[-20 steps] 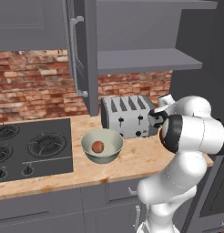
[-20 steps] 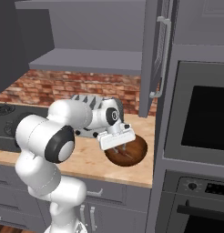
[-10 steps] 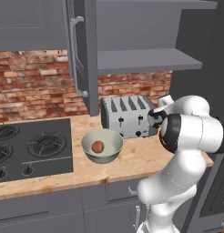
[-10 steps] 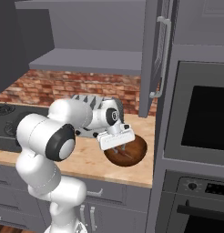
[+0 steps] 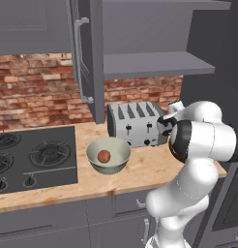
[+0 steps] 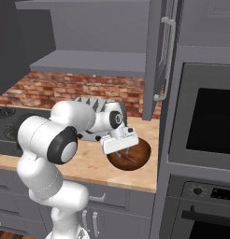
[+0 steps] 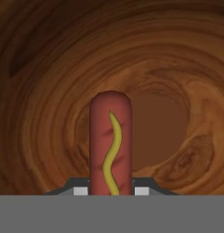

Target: Pick both bowls and place them on the counter. Then place the hot dog in one bowl and place the onion in the other bowl.

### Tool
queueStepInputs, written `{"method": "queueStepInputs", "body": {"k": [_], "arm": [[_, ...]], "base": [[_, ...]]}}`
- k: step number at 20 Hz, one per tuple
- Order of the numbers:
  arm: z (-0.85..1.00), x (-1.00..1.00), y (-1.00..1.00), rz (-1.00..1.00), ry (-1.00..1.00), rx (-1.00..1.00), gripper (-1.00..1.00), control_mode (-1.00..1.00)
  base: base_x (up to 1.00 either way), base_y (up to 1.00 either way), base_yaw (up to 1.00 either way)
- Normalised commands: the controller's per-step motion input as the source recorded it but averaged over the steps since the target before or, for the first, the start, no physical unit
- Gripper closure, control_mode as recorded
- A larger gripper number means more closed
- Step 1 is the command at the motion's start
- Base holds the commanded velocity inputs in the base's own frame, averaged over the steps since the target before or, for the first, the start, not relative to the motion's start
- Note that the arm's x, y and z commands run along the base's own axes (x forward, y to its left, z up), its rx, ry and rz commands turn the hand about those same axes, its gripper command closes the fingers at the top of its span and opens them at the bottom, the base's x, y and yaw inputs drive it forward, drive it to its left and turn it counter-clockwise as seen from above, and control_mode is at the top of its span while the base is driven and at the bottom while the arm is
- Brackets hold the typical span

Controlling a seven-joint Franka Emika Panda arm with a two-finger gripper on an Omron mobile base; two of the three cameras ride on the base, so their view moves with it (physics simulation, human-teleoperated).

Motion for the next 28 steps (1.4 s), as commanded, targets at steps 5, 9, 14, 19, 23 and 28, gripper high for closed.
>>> {"method": "queueStepInputs", "body": {"k": [5, 9, 14, 19, 23, 28], "arm": [[-0.11, 0.0, -0.06, 0.0, 0.0, 0.0, -1.0, -1.0], [-0.02, -0.01, -0.02, 0.0, 0.0, 0.0, -1.0, -1.0], [0.02, -0.12, -0.04, 0.0, -0.05, 0.0, -1.0, -1.0], [0.18, -0.08, -0.01, 0.0, -0.05, 0.0, -1.0, -1.0], [0.38, -0.1, 0.06, 0.0, -0.1, 0.0, -1.0, -1.0], [0.42, -0.19, 0.06, 0.0, -0.14, 0.0, -1.0, -1.0]], "base": [[0.0, 0.0, 0.0], [0.0, 0.0, 0.0], [0.0, 0.0, 0.0], [0.0, 0.0, 0.0], [0.0, 0.0, 0.0], [0.0, 0.0, 0.0]]}}
